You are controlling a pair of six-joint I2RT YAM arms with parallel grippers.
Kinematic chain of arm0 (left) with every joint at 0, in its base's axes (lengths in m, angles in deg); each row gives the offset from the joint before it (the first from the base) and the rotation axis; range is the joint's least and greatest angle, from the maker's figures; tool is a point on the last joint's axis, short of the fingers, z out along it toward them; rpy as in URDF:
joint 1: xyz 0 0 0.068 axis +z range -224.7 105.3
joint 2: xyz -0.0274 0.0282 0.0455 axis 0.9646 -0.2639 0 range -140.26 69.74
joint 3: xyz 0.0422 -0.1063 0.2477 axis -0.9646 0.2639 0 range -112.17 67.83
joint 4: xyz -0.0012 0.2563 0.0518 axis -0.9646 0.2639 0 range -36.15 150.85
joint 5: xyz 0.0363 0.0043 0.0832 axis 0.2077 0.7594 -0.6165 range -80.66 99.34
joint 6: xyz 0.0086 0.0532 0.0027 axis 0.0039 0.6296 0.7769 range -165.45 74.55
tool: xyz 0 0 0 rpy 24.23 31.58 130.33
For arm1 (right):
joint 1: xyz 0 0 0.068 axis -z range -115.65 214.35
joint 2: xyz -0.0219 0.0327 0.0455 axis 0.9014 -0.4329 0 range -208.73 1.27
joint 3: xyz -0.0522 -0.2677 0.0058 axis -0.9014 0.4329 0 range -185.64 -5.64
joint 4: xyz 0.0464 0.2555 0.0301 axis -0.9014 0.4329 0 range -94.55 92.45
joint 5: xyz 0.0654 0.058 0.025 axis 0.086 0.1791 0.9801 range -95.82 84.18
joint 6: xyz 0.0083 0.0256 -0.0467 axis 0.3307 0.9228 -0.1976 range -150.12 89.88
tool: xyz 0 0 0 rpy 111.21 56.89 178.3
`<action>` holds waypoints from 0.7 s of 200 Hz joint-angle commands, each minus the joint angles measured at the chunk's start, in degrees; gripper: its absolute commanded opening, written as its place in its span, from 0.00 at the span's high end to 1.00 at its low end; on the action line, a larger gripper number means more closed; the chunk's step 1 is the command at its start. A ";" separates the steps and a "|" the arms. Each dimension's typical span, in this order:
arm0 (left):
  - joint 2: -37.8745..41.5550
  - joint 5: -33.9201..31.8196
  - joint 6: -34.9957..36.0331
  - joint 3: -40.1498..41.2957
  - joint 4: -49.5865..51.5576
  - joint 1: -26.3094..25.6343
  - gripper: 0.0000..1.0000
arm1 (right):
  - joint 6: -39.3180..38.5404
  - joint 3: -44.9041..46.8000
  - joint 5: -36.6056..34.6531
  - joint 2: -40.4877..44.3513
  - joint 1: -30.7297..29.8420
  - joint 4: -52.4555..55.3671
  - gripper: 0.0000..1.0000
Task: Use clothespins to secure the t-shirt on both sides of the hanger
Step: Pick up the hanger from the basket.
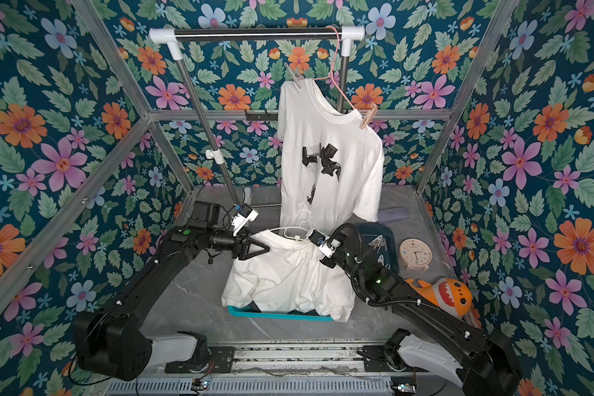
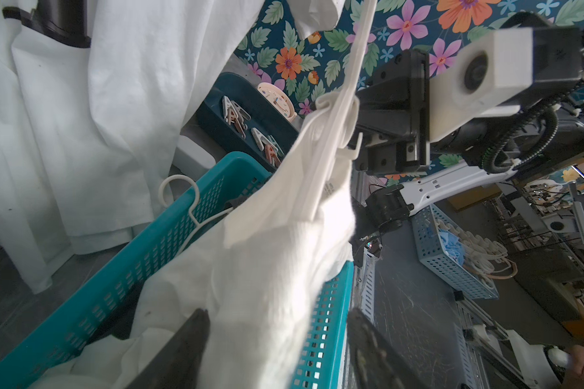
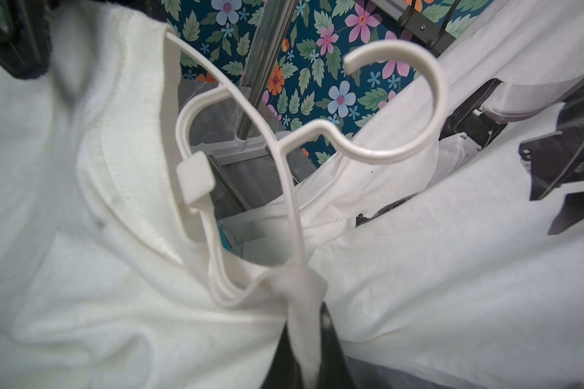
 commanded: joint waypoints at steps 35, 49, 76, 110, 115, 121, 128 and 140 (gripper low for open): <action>-1.01 0.14 1.05 -2.29 -0.26 0.19 0.58 | -0.47 1.13 -1.41 1.75 -0.05 -3.67 1.00; -1.05 0.79 1.04 -2.42 -0.59 0.23 0.63 | -0.32 1.22 -1.07 1.85 -0.05 -3.55 1.00; -1.06 2.24 0.66 -2.27 -1.17 0.19 0.75 | -0.58 0.49 -1.22 0.78 -0.04 -3.12 1.00; -0.37 1.28 -1.97 -1.38 -3.85 0.10 0.90 | -0.50 0.10 -1.16 -0.36 -0.05 -4.67 0.92; -0.17 1.15 -2.32 -1.10 -4.46 0.09 0.90 | -0.45 -0.16 -1.06 -0.55 -0.03 -4.64 0.90; 0.05 1.00 -2.70 -0.89 -5.13 0.09 0.91 | -0.29 -0.39 -0.92 -0.69 -0.05 -4.62 0.90; 0.27 0.61 -3.35 -0.61 -5.81 0.03 0.92 | -0.16 -0.49 -0.85 -0.78 -0.01 -4.89 0.88; 0.63 -0.07 -4.15 -0.27 -6.82 -0.03 0.94 | -0.15 -0.49 -1.48 -1.14 -0.05 -5.79 0.82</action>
